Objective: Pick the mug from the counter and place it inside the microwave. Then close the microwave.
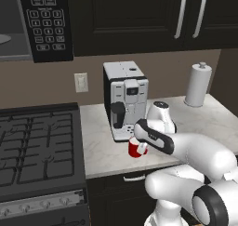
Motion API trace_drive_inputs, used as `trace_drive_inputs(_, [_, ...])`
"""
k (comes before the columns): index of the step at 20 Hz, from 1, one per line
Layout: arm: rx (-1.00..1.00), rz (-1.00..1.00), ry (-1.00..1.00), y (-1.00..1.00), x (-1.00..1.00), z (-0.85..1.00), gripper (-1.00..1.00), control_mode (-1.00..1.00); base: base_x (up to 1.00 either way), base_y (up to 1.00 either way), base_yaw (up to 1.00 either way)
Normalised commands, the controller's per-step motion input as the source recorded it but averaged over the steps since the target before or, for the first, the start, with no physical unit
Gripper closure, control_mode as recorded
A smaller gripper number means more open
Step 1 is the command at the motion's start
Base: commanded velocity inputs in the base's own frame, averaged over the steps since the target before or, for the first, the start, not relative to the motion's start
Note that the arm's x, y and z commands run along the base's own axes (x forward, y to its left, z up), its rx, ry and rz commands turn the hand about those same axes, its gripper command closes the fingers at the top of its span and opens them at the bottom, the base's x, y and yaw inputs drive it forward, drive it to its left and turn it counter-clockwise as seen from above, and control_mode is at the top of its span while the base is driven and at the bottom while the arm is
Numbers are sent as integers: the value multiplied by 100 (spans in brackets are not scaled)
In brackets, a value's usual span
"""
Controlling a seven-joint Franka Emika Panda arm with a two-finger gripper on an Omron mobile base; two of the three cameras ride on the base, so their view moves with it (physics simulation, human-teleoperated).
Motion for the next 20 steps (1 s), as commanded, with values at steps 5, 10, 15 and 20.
trace_drive_inputs(5, [0, 2, 0, 0, -1, -23, -100, -100, 0, 0, 0])
trace_drive_inputs(10, [0, 1, 0, 0, 0, -30, -100, -100, 0, 0, 0])
trace_drive_inputs(15, [0, 0, 0, 0, 0, -8, -100, -100, 0, 0, 0])
trace_drive_inputs(20, [0, 0, 0, 0, 0, 0, 100, -100, 0, 0, 0])
